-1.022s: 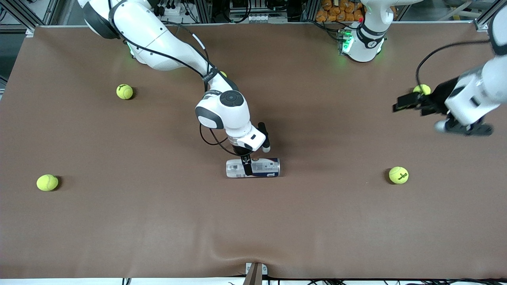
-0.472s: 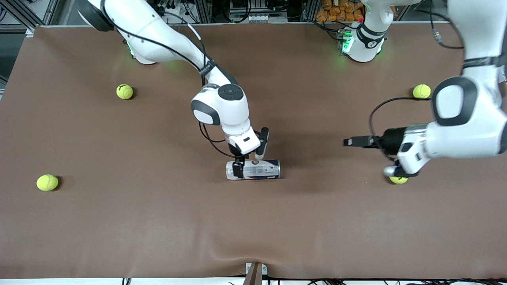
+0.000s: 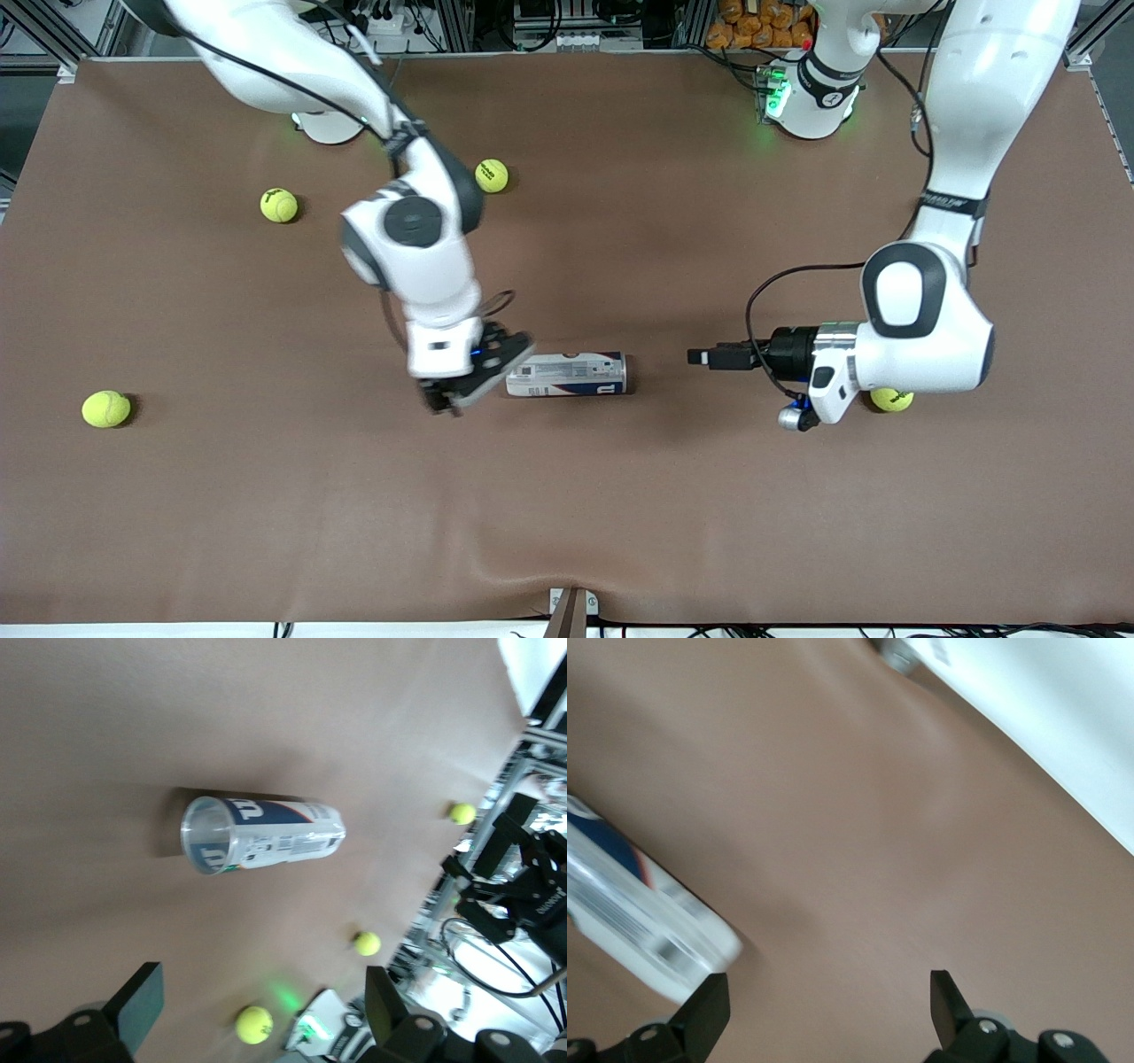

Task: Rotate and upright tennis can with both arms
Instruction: 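Grasp the can's end with the left gripper while the right gripper withdraws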

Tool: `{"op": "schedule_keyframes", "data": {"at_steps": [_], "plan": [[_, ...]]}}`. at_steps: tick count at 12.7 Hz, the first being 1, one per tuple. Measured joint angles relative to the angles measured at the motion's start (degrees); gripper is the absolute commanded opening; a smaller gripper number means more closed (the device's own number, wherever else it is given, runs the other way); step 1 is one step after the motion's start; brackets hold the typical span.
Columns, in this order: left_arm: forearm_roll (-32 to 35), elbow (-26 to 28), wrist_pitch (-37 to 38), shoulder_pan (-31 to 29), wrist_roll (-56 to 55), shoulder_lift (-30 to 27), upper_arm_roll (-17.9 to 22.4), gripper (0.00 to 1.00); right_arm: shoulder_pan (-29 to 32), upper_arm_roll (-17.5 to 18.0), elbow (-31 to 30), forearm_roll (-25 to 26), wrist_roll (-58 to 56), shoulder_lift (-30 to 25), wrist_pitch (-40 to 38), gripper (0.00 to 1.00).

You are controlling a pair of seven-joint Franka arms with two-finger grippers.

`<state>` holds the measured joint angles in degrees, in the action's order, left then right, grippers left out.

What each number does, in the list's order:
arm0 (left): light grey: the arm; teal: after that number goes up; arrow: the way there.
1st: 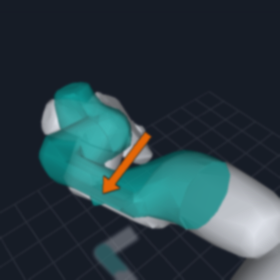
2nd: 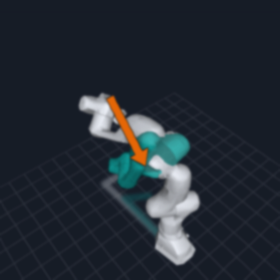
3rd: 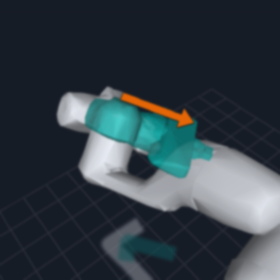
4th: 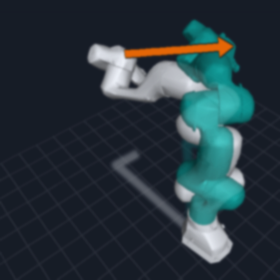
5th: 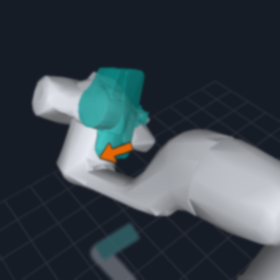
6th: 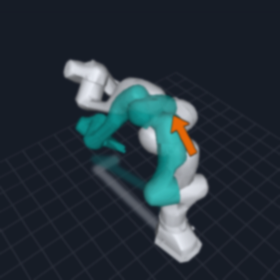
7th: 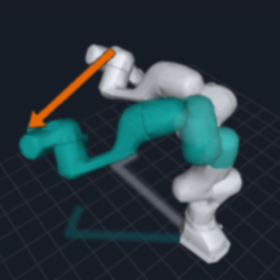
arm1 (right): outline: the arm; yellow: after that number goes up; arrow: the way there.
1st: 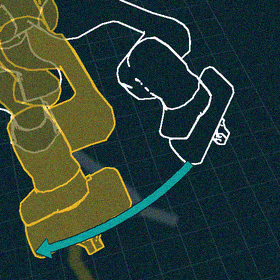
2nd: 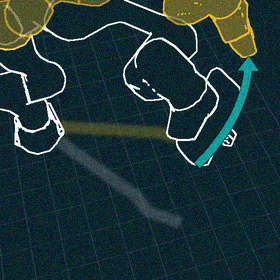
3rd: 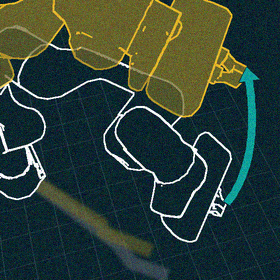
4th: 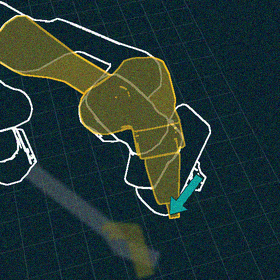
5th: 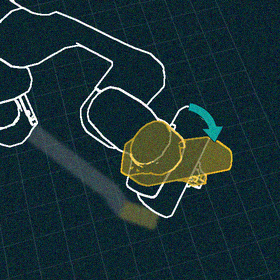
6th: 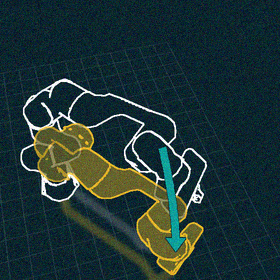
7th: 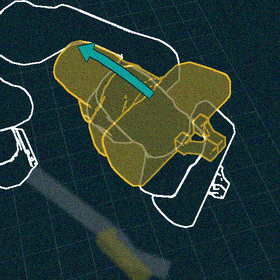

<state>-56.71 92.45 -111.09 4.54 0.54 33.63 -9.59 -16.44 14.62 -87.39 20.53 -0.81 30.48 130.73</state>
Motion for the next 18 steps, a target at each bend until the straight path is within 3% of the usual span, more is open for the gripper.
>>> {"op": "schedule_keyframes", "data": {"at_steps": [2,5,7,13,16,18], "plan": [[-7.28,0.67,-1.46,0.11,4.24,2.23,0.03,1.00,3.27,0.04,-0.53,-1.41,0.67,-4.05,-6.22,1.00],[-18.26,2.12,-3.51,1.10,14.13,5.87,0.00,1.00,9.01,-0.02,-1.10,-9.16,0.66,-7.93,-13.88,1.00],[-23.77,2.24,-3.72,1.32,20.85,9.14,0.01,1.00,12.91,0.00,-1.14,-10.44,0.58,-10.20,-20.13,1.00],[-32.84,2.10,-3.72,3.08,31.99,14.50,-0.04,0.90,25.42,-0.04,-1.41,-16.46,-6.32,-16.56,-35.82,1.00],[-33.41,1.65,-3.81,3.92,40.22,16.55,-0.03,0.87,27.35,-0.01,-1.47,-17.16,-7.46,-19.57,-42.24,1.00],[-33.42,0.93,-3.81,3.89,43.07,17.64,0.02,0.80,27.90,-0.04,-1.75,-17.17,-7.39,-21.84,-45.65,1.00]]}}
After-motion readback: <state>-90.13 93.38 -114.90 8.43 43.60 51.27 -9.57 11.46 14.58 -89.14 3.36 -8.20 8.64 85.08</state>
